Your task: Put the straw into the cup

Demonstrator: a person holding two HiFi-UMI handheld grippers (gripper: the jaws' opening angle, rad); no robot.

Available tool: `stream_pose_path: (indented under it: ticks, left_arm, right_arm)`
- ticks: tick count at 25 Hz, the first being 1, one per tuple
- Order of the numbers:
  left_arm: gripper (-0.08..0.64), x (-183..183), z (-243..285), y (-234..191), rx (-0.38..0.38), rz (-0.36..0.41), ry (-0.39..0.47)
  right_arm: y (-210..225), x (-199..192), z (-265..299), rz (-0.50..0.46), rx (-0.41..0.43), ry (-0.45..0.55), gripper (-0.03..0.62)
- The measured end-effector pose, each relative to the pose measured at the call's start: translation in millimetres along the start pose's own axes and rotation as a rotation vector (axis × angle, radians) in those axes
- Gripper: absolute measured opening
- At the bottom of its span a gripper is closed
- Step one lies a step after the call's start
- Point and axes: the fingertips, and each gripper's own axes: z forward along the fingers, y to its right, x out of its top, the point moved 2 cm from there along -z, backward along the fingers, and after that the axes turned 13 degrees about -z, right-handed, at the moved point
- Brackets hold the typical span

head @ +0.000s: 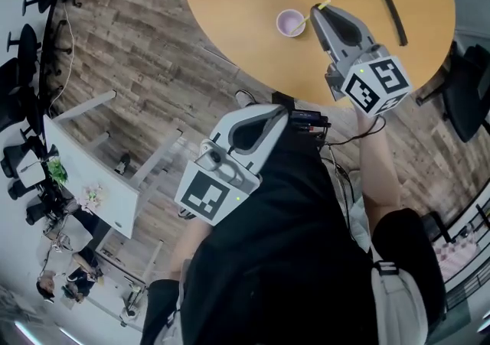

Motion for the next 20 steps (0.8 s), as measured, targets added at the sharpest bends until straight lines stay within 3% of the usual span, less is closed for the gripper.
stream_pose_path:
  ticks: [20]
  left_arm:
    - [0.018,-5,-13,-17,0.054,-0.041,-0.032]
  right_arm:
    - [15,-77,37,0.028,-0.015,-0.147,0.035]
